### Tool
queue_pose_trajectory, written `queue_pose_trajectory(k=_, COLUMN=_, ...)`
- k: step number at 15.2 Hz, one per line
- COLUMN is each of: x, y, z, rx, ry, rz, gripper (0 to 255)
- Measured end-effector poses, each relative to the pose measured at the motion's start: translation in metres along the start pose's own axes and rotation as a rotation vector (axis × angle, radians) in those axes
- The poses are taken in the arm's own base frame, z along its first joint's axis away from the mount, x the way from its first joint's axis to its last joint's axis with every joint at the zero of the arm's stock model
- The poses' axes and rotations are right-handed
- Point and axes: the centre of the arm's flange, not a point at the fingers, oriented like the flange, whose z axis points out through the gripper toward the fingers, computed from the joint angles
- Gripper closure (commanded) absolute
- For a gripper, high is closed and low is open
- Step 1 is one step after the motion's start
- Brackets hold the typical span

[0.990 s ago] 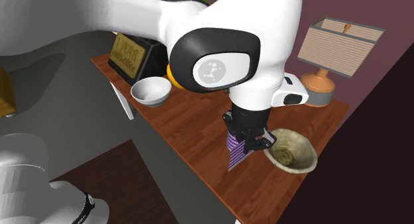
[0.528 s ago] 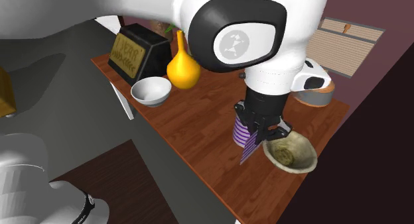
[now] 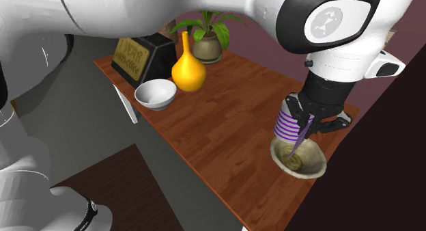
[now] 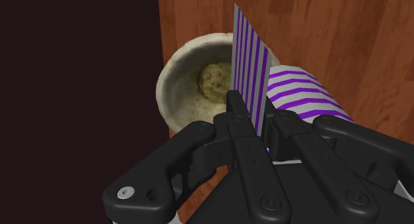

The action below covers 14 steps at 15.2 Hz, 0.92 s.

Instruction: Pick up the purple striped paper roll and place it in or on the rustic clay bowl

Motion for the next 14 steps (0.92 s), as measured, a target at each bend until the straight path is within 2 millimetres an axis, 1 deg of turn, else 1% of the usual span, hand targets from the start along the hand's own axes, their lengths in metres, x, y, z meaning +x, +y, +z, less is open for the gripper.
queue_pose_trajectory(k=1, x=0.012, y=0.006, z=0.001, rx=0.0, ry=0.001, rz=0.001, gripper=255)
queue_pose_trajectory(k=3, x=0.035, y=0.017, z=-0.003, rx=0.0, ry=0.0, rz=0.001, gripper=255)
queue_pose_trajectory(k=5, x=0.042, y=0.022, z=0.004, rx=0.001, ry=0.0, rz=-0.001, gripper=255)
queue_pose_trajectory(k=8, x=0.044, y=0.024, z=0.02, rx=0.001, ry=0.0, rz=-0.002, gripper=255)
queue_pose_trajectory(k=14, x=0.043, y=0.022, z=0.052, rx=0.001, ry=0.0, rz=-0.002, gripper=255)
